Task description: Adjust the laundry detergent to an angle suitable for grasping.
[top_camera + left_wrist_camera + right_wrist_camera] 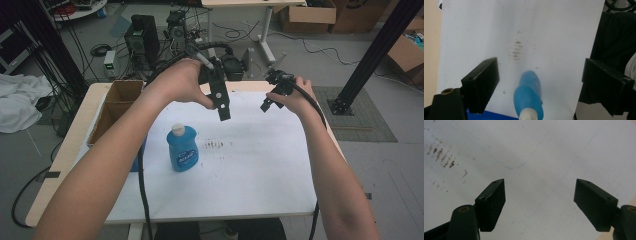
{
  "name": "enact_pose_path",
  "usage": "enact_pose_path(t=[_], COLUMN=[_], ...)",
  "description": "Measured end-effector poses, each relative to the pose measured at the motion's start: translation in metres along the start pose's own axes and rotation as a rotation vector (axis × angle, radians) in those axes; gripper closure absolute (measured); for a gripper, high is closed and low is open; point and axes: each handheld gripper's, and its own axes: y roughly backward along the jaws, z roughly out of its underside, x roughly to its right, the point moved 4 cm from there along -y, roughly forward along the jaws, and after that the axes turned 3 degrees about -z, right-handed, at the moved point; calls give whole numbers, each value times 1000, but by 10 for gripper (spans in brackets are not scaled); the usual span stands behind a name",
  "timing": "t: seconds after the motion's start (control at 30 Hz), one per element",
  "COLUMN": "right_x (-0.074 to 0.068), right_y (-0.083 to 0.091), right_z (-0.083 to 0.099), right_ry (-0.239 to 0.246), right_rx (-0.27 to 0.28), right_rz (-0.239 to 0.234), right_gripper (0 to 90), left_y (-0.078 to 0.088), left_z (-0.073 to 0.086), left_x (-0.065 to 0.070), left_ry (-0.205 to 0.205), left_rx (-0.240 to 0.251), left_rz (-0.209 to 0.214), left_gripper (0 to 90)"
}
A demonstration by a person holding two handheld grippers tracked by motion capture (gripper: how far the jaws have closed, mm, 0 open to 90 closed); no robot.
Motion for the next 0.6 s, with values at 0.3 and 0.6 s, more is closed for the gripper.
enact_pose_path(t=[0.3,0.6], right_x=[-1,-2], right_y=[-2,-2], right_z=[0,-2], right_ry=[-1,6], right_rx=[-10,-9], right_rz=[-5,-6], right_gripper=[245,244], left_y=[-1,1], left_z=[-3,-3], left_x=[1,1], left_ry=[-9,-5], left_rx=[4,-5], left_rz=[4,1], left_gripper=[152,152])
